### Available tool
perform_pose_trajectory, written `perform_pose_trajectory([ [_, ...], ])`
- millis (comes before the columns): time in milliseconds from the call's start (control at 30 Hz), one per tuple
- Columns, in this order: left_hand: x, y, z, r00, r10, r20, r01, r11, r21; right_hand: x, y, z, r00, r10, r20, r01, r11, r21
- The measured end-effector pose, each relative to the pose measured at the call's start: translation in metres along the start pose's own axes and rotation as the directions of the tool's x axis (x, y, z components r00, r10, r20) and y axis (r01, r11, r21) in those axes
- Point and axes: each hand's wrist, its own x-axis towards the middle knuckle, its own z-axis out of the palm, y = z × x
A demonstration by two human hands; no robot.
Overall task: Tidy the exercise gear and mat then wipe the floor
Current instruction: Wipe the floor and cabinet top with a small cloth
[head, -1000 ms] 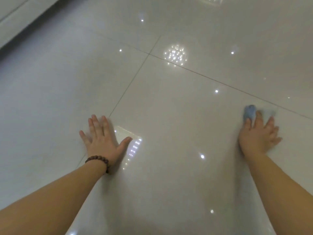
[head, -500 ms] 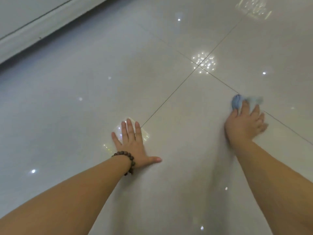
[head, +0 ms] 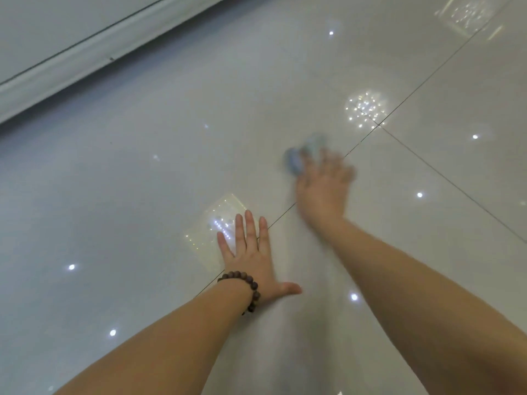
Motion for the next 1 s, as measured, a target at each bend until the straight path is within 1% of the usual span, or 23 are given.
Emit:
perform_pose_trajectory([
  [33,0.000,0.000,0.000,1.000,0.001,-0.001,-0.001,1.000,0.003,-0.015,-0.017,0.006,0.965,-0.258,0.050,0.258,0.966,0.002],
  [67,0.000,0.000,-0.001,1.000,0.002,-0.003,-0.002,1.000,0.008,-0.020,-0.019,0.007,0.872,-0.473,0.123,0.476,0.880,0.009],
  [100,0.001,0.000,-0.001,1.000,0.002,-0.004,-0.002,1.000,0.010,-0.008,-0.013,0.003,0.782,-0.600,0.169,0.609,0.793,0.003],
  [133,0.001,0.000,-0.001,1.000,0.003,-0.003,-0.002,1.000,0.012,0.015,-0.002,0.001,0.765,-0.622,0.168,0.633,0.774,-0.017],
  [167,0.002,0.000,-0.001,1.000,0.004,-0.006,-0.004,1.000,0.010,0.042,0.010,-0.002,0.836,-0.530,0.143,0.541,0.840,-0.048],
  [200,0.003,0.000,0.000,1.000,0.006,-0.005,-0.006,1.000,0.005,0.070,0.021,-0.006,0.930,-0.359,0.076,0.364,0.929,-0.070],
  [233,0.003,0.000,0.001,1.000,0.007,-0.002,-0.007,1.000,-0.001,0.091,0.029,-0.010,0.988,-0.149,0.030,0.150,0.987,-0.050],
  [267,0.004,0.000,0.002,1.000,0.009,-0.002,-0.009,1.000,-0.003,0.105,0.029,-0.014,0.999,0.043,0.014,-0.043,0.999,0.014],
  [300,0.004,-0.001,0.003,1.000,0.009,-0.004,-0.009,1.000,-0.002,0.109,0.021,-0.014,0.985,0.171,0.018,-0.172,0.983,0.066],
  [333,0.004,-0.002,0.003,1.000,0.008,-0.006,-0.008,1.000,-0.003,0.104,0.006,-0.010,0.979,0.205,0.011,-0.205,0.976,0.075],
  [367,0.004,-0.002,0.003,1.000,0.006,-0.009,-0.006,1.000,-0.007,0.092,-0.011,-0.006,0.986,0.169,0.010,-0.169,0.983,0.072],
  [400,0.004,-0.002,0.003,1.000,0.006,-0.013,-0.006,1.000,-0.008,0.072,-0.029,-0.001,0.998,0.062,0.009,-0.062,0.995,0.072],
  [433,0.004,-0.002,0.001,1.000,0.004,-0.014,-0.004,1.000,-0.004,0.048,-0.044,0.003,0.995,-0.099,0.017,0.098,0.993,0.069],
  [500,0.003,-0.003,0.000,1.000,0.000,-0.012,0.001,1.000,0.018,-0.003,-0.059,0.007,0.906,-0.416,0.082,0.410,0.909,0.080],
  [533,0.003,-0.003,0.000,1.000,0.000,-0.011,0.000,0.999,0.032,-0.018,-0.053,0.007,0.856,-0.504,0.113,0.498,0.864,0.079],
  [567,0.003,-0.003,0.000,1.000,0.002,-0.011,-0.002,0.999,0.038,-0.022,-0.038,0.006,0.849,-0.510,0.140,0.505,0.860,0.071],
  [600,0.003,-0.003,0.000,1.000,0.004,-0.014,-0.003,0.999,0.033,-0.022,-0.020,0.004,0.887,-0.444,0.126,0.439,0.896,0.067],
  [667,0.004,-0.003,0.001,1.000,0.004,-0.017,-0.004,1.000,0.015,-0.018,0.023,-0.005,0.972,-0.233,0.002,0.232,0.968,0.091],
  [700,0.005,-0.004,0.001,1.000,0.007,-0.015,-0.007,1.000,0.012,-0.017,0.040,-0.014,0.990,-0.129,-0.052,0.135,0.980,0.145],
  [733,0.004,-0.006,-0.001,1.000,0.013,-0.012,-0.012,1.000,0.006,-0.018,0.052,-0.023,0.994,-0.073,-0.075,0.087,0.975,0.203],
  [800,-0.005,-0.009,-0.005,0.999,0.020,-0.045,-0.021,0.999,-0.033,-0.027,0.056,-0.039,0.988,-0.122,-0.090,0.142,0.953,0.269],
  [900,-0.039,-0.019,-0.008,0.991,-0.023,-0.130,0.015,0.998,-0.060,-0.052,0.047,-0.059,0.936,-0.306,-0.175,0.346,0.894,0.286],
  [1000,-0.087,-0.043,0.000,0.981,-0.117,-0.154,0.111,0.993,-0.048,-0.090,0.038,-0.061,0.915,-0.370,-0.161,0.403,0.861,0.311],
])
